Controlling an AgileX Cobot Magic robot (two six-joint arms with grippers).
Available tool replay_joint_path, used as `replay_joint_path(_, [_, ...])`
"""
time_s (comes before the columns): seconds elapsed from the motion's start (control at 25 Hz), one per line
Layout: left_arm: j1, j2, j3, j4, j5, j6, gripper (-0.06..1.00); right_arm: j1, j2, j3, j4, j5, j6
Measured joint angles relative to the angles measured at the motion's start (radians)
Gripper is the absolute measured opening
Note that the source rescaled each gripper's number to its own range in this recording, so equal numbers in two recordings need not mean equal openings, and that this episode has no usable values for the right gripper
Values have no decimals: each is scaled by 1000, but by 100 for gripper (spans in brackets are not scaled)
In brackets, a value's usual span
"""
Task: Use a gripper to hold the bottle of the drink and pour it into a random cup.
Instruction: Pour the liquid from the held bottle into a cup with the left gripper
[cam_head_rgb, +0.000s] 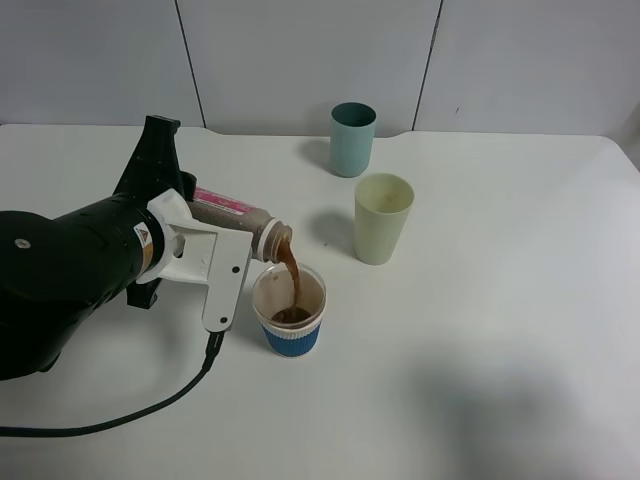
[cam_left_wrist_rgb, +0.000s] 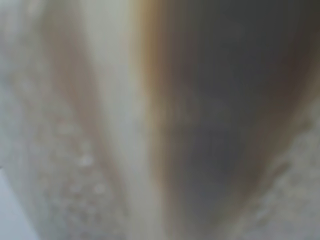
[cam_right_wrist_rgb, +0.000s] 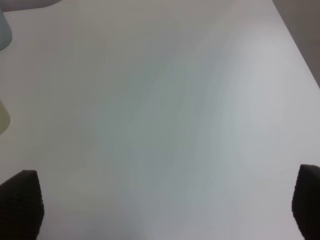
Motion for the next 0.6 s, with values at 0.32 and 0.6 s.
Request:
replay_joint_path(0.32, [0, 0, 0, 1, 7, -2, 0, 0, 0, 0, 0, 0, 0])
replay_joint_path(0.6, [0, -1, 27, 23, 10, -28, 0, 0, 0, 0, 0, 0, 0])
